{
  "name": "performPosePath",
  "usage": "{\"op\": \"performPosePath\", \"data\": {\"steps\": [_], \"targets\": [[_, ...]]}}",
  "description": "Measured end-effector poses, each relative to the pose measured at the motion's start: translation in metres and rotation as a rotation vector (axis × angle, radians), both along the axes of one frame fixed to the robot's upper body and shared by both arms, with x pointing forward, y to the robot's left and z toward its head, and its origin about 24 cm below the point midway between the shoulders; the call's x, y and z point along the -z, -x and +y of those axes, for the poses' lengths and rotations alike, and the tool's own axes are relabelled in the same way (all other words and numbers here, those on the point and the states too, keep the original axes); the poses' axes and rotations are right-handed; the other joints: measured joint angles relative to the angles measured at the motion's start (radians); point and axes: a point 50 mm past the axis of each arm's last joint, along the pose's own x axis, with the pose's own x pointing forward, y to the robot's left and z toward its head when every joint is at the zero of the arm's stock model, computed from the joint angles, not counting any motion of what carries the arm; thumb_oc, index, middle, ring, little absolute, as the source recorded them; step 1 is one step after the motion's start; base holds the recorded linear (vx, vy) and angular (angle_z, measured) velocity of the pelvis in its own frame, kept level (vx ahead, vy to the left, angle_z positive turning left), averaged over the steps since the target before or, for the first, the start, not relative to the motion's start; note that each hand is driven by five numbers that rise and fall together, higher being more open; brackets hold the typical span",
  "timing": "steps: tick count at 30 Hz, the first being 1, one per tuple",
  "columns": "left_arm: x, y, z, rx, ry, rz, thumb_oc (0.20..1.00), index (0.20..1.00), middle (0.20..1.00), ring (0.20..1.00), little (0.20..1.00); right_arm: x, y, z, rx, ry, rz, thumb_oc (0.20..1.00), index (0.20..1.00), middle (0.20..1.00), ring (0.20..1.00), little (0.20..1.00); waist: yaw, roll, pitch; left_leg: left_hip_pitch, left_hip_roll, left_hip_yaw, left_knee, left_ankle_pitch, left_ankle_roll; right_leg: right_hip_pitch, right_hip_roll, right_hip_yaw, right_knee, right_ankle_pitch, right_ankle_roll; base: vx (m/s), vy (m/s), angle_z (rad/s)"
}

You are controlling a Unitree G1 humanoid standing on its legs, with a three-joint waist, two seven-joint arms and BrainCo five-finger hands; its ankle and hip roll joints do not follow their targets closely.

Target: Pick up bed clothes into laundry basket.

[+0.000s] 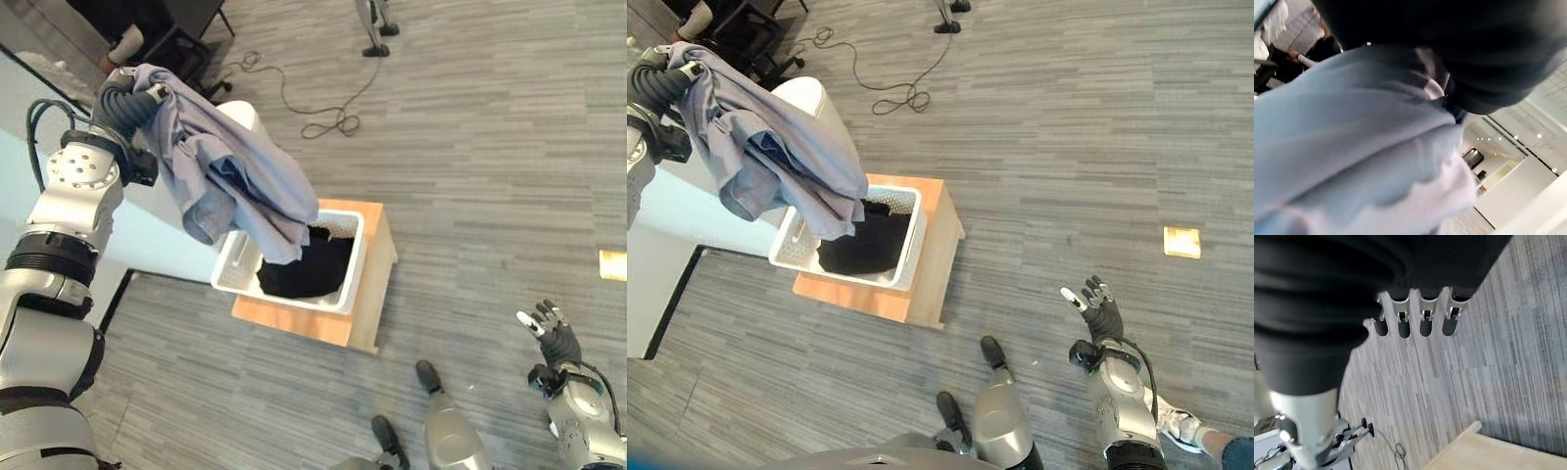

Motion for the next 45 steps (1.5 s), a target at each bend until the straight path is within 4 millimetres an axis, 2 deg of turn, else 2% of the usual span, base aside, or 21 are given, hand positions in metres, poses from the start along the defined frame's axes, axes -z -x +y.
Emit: {"op": "performPosePath", "data": {"steps": [10, 19, 27, 28, 29, 30, 45], "targets": [[0.004, -0.002, -0.002, 0.007, 0.021, 0.003, 0.2, 0.2, 0.2, 0.2, 0.2, -0.005, -0.007, 0.002, -0.007, 0.003, -0.023, 1.0, 1.0, 1.0, 1.0, 1.0, 0.003, -0.013, 0.055, -0.004, 0.005, 0.013, 0.0, 0.0, 0.0, -0.008, 0.009, 0.01, 0.003, 0.007, 0.001, 0.0, -0.01, -0.05], [0.022, 0.004, 0.012, -0.033, 0.067, 0.031, 0.2, 0.2, 0.2, 0.2, 0.2, -0.003, -0.009, 0.008, -0.034, 0.004, -0.015, 1.0, 1.0, 1.0, 1.0, 1.0, 0.007, -0.029, 0.066, -0.004, 0.005, 0.01, 0.0, 0.0, 0.0, -0.006, 0.007, 0.005, 0.002, 0.008, 0.001, 0.0, 0.0, 0.01], [0.024, 0.004, 0.012, -0.035, 0.067, 0.038, 0.2, 0.2, 0.2, 0.2, 0.2, -0.002, -0.009, 0.011, -0.049, 0.005, -0.009, 1.0, 1.0, 1.0, 1.0, 1.0, 0.018, -0.032, 0.069, -0.005, 0.005, 0.003, 0.0, 0.0, 0.0, -0.004, 0.005, -0.002, 0.0, 0.008, 0.0, -0.01, 0.004, 0.02], [0.024, 0.004, 0.012, -0.035, 0.067, 0.038, 0.316, 0.316, 0.316, 0.316, 0.316, -0.001, -0.01, 0.011, -0.052, 0.005, -0.008, 1.0, 1.0, 1.0, 1.0, 1.0, 0.02, -0.033, 0.069, -0.005, 0.005, 0.002, 0.0, 0.0, 0.0, -0.004, 0.005, -0.003, 0.0, 0.008, 0.0, 0.0, 0.0, 0.0], [0.024, 0.004, 0.012, -0.035, 0.067, 0.038, 0.868, 0.868, 0.868, 0.868, 0.868, -0.001, -0.009, 0.012, -0.055, 0.006, -0.006, 1.0, 1.0, 1.0, 1.0, 1.0, 0.027, -0.032, 0.069, -0.005, 0.005, 0.002, 0.0, 0.0, 0.0, -0.004, 0.005, -0.002, 0.0, 0.008, 0.0, 0.0, 0.0, 0.0], [0.024, 0.004, 0.012, -0.035, 0.067, 0.038, 1.0, 1.0, 1.0, 1.0, 1.0, -0.001, -0.009, 0.012, -0.056, 0.006, -0.005, 1.0, 1.0, 1.0, 1.0, 1.0, 0.027, -0.032, 0.069, -0.005, 0.005, 0.002, 0.0, 0.0, 0.0, -0.004, 0.005, -0.002, 0.0, 0.008, 0.0, 0.0, 0.0, 0.0], [0.033, 0.008, 0.02, -0.07, 0.098, 0.04, 1.0, 1.0, 1.0, 1.0, 1.0, 0.001, -0.01, 0.016, -0.072, 0.007, 0.001, 1.0, 1.0, 1.0, 1.0, 1.0, 0.037, -0.033, 0.069, 0.005, 0.006, -0.017, 0.0, 0.001, 0.001, 0.013, 0.002, -0.021, 0.0, 0.008, -0.001, -0.01, 0.003, 0.03]]}}
